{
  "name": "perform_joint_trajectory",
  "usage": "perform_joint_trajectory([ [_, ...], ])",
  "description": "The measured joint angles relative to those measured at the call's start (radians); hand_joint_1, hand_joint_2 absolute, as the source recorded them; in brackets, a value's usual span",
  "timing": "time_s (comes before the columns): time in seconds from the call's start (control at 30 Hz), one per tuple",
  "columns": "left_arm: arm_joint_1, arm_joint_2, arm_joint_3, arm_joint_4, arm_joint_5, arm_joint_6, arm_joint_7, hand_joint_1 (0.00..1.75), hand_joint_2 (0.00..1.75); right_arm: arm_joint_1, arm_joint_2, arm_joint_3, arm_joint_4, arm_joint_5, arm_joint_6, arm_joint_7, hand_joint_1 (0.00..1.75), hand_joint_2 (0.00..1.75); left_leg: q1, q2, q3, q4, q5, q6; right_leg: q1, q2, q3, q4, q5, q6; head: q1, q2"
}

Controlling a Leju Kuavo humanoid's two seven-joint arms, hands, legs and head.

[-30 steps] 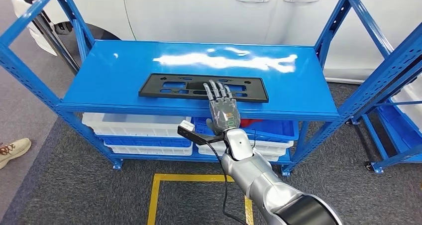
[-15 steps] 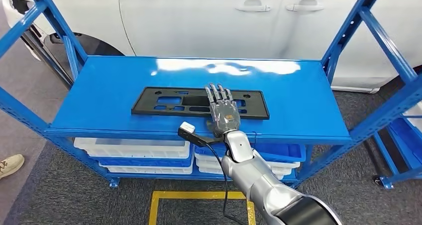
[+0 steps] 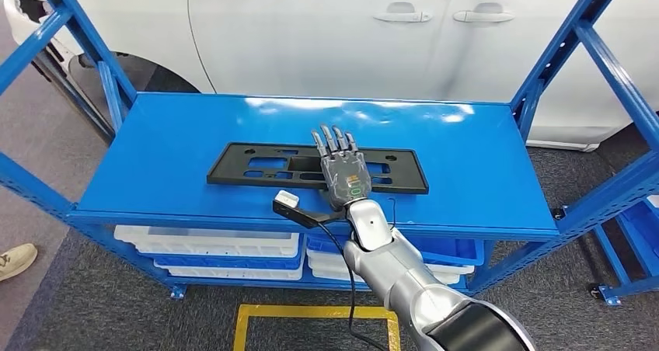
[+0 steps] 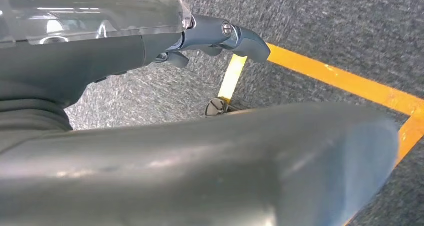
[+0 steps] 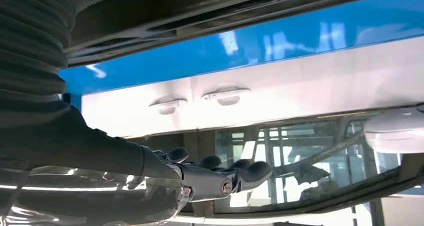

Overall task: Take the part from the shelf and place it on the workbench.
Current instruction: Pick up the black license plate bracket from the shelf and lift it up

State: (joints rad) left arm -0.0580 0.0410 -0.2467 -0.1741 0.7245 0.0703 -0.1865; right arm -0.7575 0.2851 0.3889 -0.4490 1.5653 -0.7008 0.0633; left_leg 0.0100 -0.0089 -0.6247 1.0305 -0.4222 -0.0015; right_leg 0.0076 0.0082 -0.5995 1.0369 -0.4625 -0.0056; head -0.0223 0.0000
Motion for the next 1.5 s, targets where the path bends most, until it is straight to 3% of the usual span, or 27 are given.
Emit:
perform_joint_trajectory([
  [0.07, -0.001, 0.0, 0.002, 0.0, 0.004, 0.001, -0.002, 0.0, 0.0, -0.013, -0.003, 0.062, 0.003, 0.0, 0.001, 0.031, 0.0, 1.75, 0.0, 0.001, 0.001, -0.001, -0.002, -0.011, -0.004, 0.001, 0.006, -0.014, 0.002, -0.01, 0.0, 0.0],
  [0.13, 0.0, 0.0, 0.003, 0.0, 0.007, 0.003, -0.003, 0.0, 0.0, -0.027, -0.004, 0.117, 0.009, 0.0, 0.006, 0.044, 0.0, 1.75, 0.001, 0.002, -0.015, 0.043, -0.031, -0.02, -0.01, 0.0, 0.017, -0.026, 0.007, -0.021, 0.0, 0.0],
  [0.2, 0.001, 0.0, 0.003, 0.0, 0.007, 0.004, -0.003, 0.0, 0.0, -0.037, -0.004, 0.157, 0.014, 0.0, 0.014, 0.047, 0.0, 1.75, 0.003, 0.003, -0.072, 0.166, -0.09, -0.028, -0.01, -0.003, 0.023, -0.029, 0.006, -0.027, 0.0, 0.0],
  [0.27, 0.002, 0.0, 0.004, 0.0, 0.008, 0.004, -0.003, 0.0, 0.0, -0.039, -0.005, 0.184, 0.02, 0.0, 0.02, 0.047, 0.1, 1.75, 0.004, 0.003, -0.124, 0.265, -0.118, -0.033, -0.009, -0.005, 0.026, -0.028, 0.003, -0.029, 0.0, 0.0],
  [0.3, 0.003, 0.0, 0.004, 0.0, 0.008, 0.004, -0.003, 0.0, 0.0, -0.039, -0.005, 0.193, 0.022, 0.0, 0.022, 0.047, 0.45, 1.75, 0.004, 0.003, -0.126, 0.263, -0.104, -0.034, -0.008, -0.004, 0.027, -0.028, 0.001, -0.028, 0.0, 0.0],
  [0.33, 0.004, 0.0, 0.004, 0.0, 0.008, 0.004, -0.003, 0.0, 0.0, -0.039, -0.005, 0.2, 0.024, 0.0, 0.025, 0.046, 0.89, 1.75, 0.004, 0.003, -0.107, 0.22, -0.073, -0.034, -0.008, -0.004, 0.03, -0.027, -0.001, -0.027, 0.0, 0.0],
  [0.4, 0.003, 0.0, 0.004, 0.0, 0.008, 0.004, -0.004, 0.0, 0.0, -0.042, -0.004, 0.216, 0.025, 0.0, 0.037, 0.045, 1.67, 1.75, 0.002, 0.004, -0.041, 0.086, -0.008, -0.028, -0.006, -0.003, 0.036, -0.023, -0.01, -0.021, 0.0, 0.0],
  [0.43, 0.003, 0.0, 0.004, 0.0, 0.008, 0.004, -0.006, 0.0, 0.0, -0.044, -0.004, 0.228, 0.025, 0.0, 0.045, 0.045, 1.75, 1.75, 0.001, 0.003, -0.015, 0.033, 0.008, -0.023, -0.004, -0.002, 0.037, -0.021, -0.013, -0.017, 0.0, 0.0],
  [0.47, 0.002, 0.001, 0.005, 0.0, 0.008, 0.004, -0.008, 0.0, 0.0, -0.046, -0.004, 0.241, 0.026, 0.0, 0.053, 0.047, 1.75, 1.75, -0.001, 0.003, -0.002, 0.006, 0.01, -0.017, -0.002, -0.002, 0.036, -0.019, -0.015, -0.012, 0.0, 0.0],
  [0.6, 0.001, 0.0, 0.008, 0.0, 0.012, 0.004, -0.017, 0.0, 0.0, -0.053, -0.001, 0.315, 0.026, 0.0, 0.085, 0.059, 1.75, 1.75, 0.002, 0.002, 0.006, -0.012, 0.005, 0.006, -0.002, -0.002, 0.033, -0.007, -0.031, 0.008, 0.0, 0.0],
  [0.67, 0.0, -0.001, 0.012, 0.0, 0.014, 0.004, -0.02, 0.0, 0.0, -0.058, 0.001, 0.351, 0.026, 0.0, 0.106, 0.061, 1.75, 1.75, 0.005, 0.003, 0.01, -0.017, 0.006, 0.014, -0.004, -0.003, -0.005, 0.075, -0.078, 0.016, 0.0, 0.0],
  [0.73, -0.001, -0.001, 0.016, 0.0, 0.016, 0.004, -0.023, 0.0, 0.0, -0.06, 0.001, 0.378, 0.028, 0.0, 0.118, 0.061, 1.75, 1.75, 0.005, 0.003, 0.011, -0.017, 0.004, 0.018, -0.008, -0.003, -0.076, 0.211, -0.132, 0.022, 0.0, 0.0],
  [0.77, 0.0, -0.001, 0.018, 0.0, 0.016, 0.004, -0.024, 0.0, 0.0, -0.06, 0.001, 0.388, 0.029, 0.0, 0.121, 0.061, 1.75, 1.75, 0.004, 0.003, 0.011, -0.017, 0.003, 0.019, -0.009, -0.003, -0.104, 0.26, -0.141, 0.023, 0.0, 0.0],
  [0.8, 0.0, -0.001, 0.02, 0.0, 0.016, 0.004, -0.024, 0.0, 0.0, -0.06, 0.001, 0.395, 0.03, 0.0, 0.124, 0.061, 1.74, 1.75, 0.004, 0.002, 0.012, -0.016, 0.002, 0.02, -0.011, -0.003, -0.117, 0.273, -0.13, 0.024, 0.0, 0.0],
  [0.83, 0.001, -0.001, 0.02, 0.0, 0.017, 0.004, -0.024, 0.0, 0.0, -0.063, 0.002, 0.401, 0.03, 0.0, 0.128, 0.061, 1.73, 1.75, 0.004, 0.001, 0.014, -0.015, 0.0, 0.019, -0.012, -0.003, -0.109, 0.243, -0.099, 0.023, 0.0, 0.0],
  [0.9, 0.001, -0.002, 0.021, 0.0, 0.018, 0.004, -0.026, 0.0, 0.0, -0.074, 0.003, 0.417, 0.031, 0.0, 0.145, 0.061, 1.71, 1.75, 0.003, 0.0, 0.019, -0.014, -0.003, 0.015, -0.011, -0.003, -0.053, 0.106, -0.02, 0.014, 0.0, 0.0],
  [0.97, 0.0, -0.002, 0.023, 0.0, 0.02, 0.004, -0.032, 0.0, 0.0, -0.085, 0.008, 0.435, 0.031, 0.0, 0.168, 0.061, 1.71, 1.75, 0.0, 0.0, 0.022, -0.013, -0.006, 0.007, -0.007, -0.002, -0.008, 0.003, 0.016, 0.005, 0.0, 0.0],
  [1.07, 0.0, -0.002, 0.027, 0.0, 0.024, 0.001, -0.044, 0.0, 0.0, -0.089, 0.017, 0.465, 0.031, 0.0, 0.201, 0.059, 1.67, 1.75, 0.0, 0.001, 0.025, -0.017, -0.007, -0.009, -0.006, 0.0, 0.002, -0.022, 0.018, -0.006, 0.0, 0.0],
  [1.13, 0.001, -0.003, 0.028, 0.0, 0.024, 0.0, -0.049, 0.0, 0.0, -0.091, 0.023, 0.478, 0.031, 0.0, 0.216, 0.059, 1.69, 1.75, 0.002, 0.002, 0.015, 0.013, -0.03, -0.019, -0.011, -0.002, 0.01, -0.033, 0.023, -0.017, 0.0, 0.0],
  [1.23, 0.001, -0.003, 0.028, 0.0, 0.024, -0.003, -0.055, 0.0, 0.0, -0.092, 0.031, 0.491, 0.033, 0.0, 0.234, 0.058, 1.75, 1.75, 0.004, 0.003, -0.06, 0.183, -0.117, -0.03, -0.011, -0.005, 0.015, -0.036, 0.023, -0.027, 0.0, 0.0],
  [1.27, 0.002, -0.003, 0.028, 0.0, 0.024, -0.004, -0.056, 0.0, 0.0, -0.091, 0.033, 0.494, 0.034, 0.0, 0.238, 0.058, 1.75, 1.75, 0.005, 0.003, -0.084, 0.235, -0.134, -0.033, -0.01, -0.005, 0.015, -0.036, 0.023, -0.027, 0.0, 0.0],
  [1.3, 0.003, -0.003, 0.029, 0.0, 0.023, -0.005, -0.057, 0.0, 0.0, -0.091, 0.034, 0.496, 0.035, -0.001, 0.24, 0.058, 1.75, 1.75, 0.006, 0.003, -0.094, 0.255, -0.132, -0.035, -0.01, -0.005, 0.016, -0.036, 0.022, -0.027, 0.0, 0.0],
  [1.33, 0.004, -0.003, 0.029, 0.0, 0.023, -0.006, -0.059, 0.0, 0.0, -0.091, 0.035, 0.498, 0.037, -0.002, 0.241, 0.058, 1.75, 1.75, 0.008, 0.003, -0.085, 0.238, -0.112, -0.037, -0.01, -0.005, 0.017, -0.035, 0.022, -0.026, 0.0, 0.0],
  [1.4, 0.004, -0.003, 0.029, 0.0, 0.02, -0.01, -0.067, 0.0, 0.0, -0.093, 0.038, 0.498, 0.038, -0.006, 0.239, 0.058, 1.75, 1.75, 0.013, 0.004, -0.023, 0.114, -0.048, -0.037, -0.011, -0.003, 0.02, -0.031, 0.018, -0.021, 0.0, 0.0],
  [1.47, 0.003, -0.003, 0.029, 0.0, 0.013, -0.022, -0.092, 0.0, 0.87, -0.097, 0.039, 0.498, 0.039, -0.013, 0.232, 0.057, 1.75, 1.75, 0.013, 0.005, 0.03, 0.01, -0.018, -0.03, -0.007, 0.0, 0.018, -0.024, 0.013, -0.012, 0.0, 0.0],
  [1.5, 0.004, -0.003, 0.029, 0.0, 0.007, -0.029, -0.112, 0.0, 1.31, -0.098, 0.039, 0.497, 0.04, -0.017, 0.227, 0.056, 1.75, 1.75, 0.011, 0.004, 0.039, -0.009, -0.019, -0.024, -0.005, 0.001, 0.016, -0.022, 0.012, -0.007, 0.0, 0.0],
])
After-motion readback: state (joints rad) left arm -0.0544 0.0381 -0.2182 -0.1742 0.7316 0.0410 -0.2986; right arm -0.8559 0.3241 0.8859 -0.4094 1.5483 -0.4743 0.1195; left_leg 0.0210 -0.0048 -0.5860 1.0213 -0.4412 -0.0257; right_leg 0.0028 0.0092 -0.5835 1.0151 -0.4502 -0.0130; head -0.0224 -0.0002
